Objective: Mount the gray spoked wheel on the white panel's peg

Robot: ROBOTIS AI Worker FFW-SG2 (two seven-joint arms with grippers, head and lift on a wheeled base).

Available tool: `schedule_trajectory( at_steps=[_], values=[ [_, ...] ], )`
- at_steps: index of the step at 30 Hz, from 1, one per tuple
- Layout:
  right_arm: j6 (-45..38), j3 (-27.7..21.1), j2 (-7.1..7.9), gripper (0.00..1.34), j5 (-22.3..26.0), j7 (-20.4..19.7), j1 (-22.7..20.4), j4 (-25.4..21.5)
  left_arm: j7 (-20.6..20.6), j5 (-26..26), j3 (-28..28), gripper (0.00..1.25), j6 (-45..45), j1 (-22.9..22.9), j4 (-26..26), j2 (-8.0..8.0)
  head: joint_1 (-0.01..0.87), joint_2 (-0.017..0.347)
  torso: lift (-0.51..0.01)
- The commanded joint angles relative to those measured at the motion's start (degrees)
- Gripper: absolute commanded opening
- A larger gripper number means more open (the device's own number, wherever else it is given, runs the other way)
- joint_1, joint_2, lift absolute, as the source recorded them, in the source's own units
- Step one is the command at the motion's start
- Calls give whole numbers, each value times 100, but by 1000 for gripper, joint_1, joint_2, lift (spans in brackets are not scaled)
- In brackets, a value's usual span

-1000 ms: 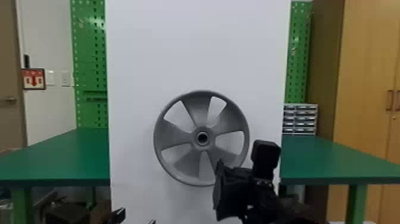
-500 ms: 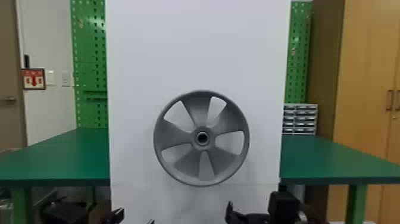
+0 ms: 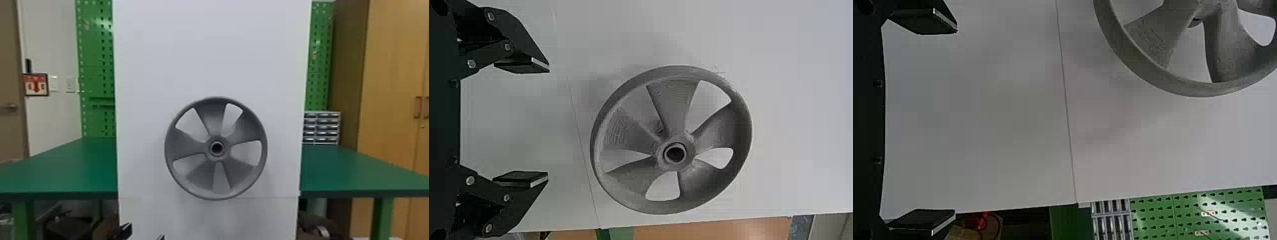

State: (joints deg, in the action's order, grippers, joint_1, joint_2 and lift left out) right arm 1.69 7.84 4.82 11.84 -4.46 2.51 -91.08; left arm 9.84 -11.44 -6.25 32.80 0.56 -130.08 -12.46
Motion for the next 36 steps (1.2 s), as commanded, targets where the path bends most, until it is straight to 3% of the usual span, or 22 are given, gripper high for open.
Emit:
schedule_trajectory(
  at_steps=[1, 5, 11, 36],
  values=[
    [649, -327, -174, 1339, -252, 288, -242, 442, 0, 1, 18, 767, -19, 15, 0, 42, 123, -8, -406],
    [1185, -555, -332, 1339, -428, 560, -286, 846, 0, 10, 10, 767, -28, 15, 0, 42, 123, -8, -406],
    [1466, -599, -341, 1339, -551, 613, -339, 1163, 0, 10, -8, 767, -28, 15, 0, 51, 123, -8, -406],
    [1457, -547, -297, 1332, -507, 675, -321, 1312, 0, 54, -26, 767, -36, 15, 0, 104, 123, -8, -406]
  ],
)
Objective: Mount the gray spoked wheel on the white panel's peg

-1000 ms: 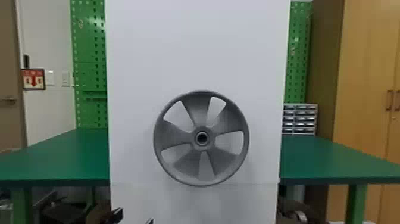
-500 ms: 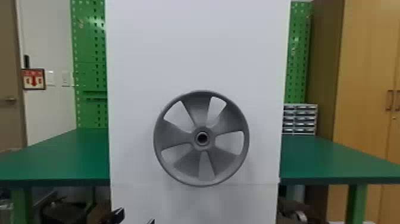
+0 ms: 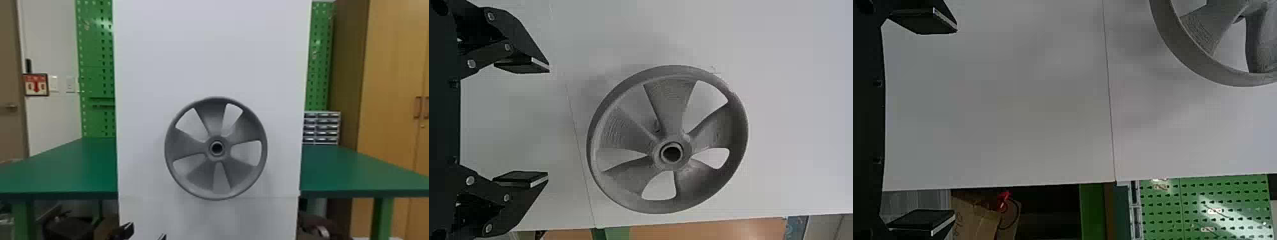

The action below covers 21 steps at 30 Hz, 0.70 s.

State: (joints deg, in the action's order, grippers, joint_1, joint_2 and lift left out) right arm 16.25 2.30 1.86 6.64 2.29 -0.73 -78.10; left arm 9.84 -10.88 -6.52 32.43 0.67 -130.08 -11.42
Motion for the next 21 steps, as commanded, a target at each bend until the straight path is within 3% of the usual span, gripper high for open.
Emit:
schedule_trajectory(
  at_steps=[1, 21],
  values=[
    [-8, 16, -1, 1332, 13, 0, 3, 6, 0, -2, 1, 767, 0, 3, 0, 0, 123, -8, -406],
    [-17, 16, -10, 1318, 83, 0, -15, 120, 18, 16, 36, 767, 0, 21, 9, 0, 123, -8, -406]
  ],
)
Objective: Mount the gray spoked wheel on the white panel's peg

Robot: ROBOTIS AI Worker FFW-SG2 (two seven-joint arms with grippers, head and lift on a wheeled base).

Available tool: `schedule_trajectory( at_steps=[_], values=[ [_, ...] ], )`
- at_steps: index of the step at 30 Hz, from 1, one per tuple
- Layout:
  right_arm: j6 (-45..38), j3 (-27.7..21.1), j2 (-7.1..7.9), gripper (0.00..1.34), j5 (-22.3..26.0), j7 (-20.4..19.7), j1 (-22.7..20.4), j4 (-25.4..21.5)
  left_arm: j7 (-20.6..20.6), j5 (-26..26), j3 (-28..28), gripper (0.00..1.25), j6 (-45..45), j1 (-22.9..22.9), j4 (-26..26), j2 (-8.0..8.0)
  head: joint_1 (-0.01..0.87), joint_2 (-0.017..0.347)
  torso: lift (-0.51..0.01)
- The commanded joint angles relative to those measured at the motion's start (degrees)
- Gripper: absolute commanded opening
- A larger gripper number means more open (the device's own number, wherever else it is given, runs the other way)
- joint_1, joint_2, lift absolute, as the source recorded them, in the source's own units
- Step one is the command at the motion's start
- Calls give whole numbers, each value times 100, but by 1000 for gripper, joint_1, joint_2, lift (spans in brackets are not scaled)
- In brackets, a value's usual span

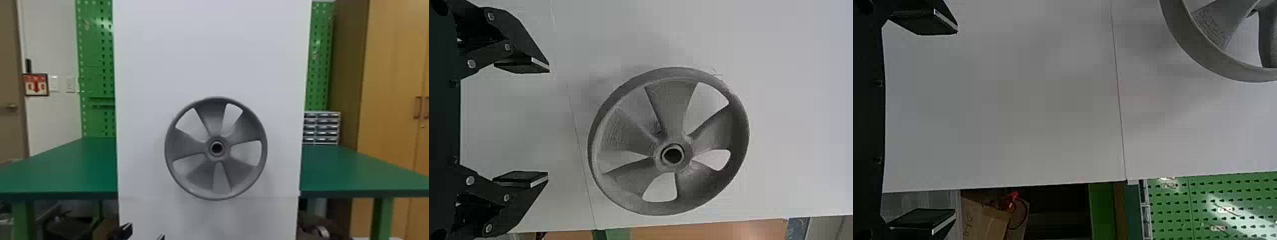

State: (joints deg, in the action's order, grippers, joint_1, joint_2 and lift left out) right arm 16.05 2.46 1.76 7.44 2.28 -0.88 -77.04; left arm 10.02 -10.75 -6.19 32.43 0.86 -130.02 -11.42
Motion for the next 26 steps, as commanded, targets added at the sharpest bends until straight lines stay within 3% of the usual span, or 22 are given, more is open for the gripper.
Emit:
schedule_trajectory(
  at_steps=[1, 26],
  values=[
    [-5, 9, 0, 1318, 3, 0, 0, 13, 0, 3, 4, 767, 0, 2, 12, 0, 123, -8, -406],
    [-14, -17, -35, 1309, 91, 0, -26, 31, 9, -6, -14, 767, -9, -7, 12, 9, 123, -8, -406]
  ],
)
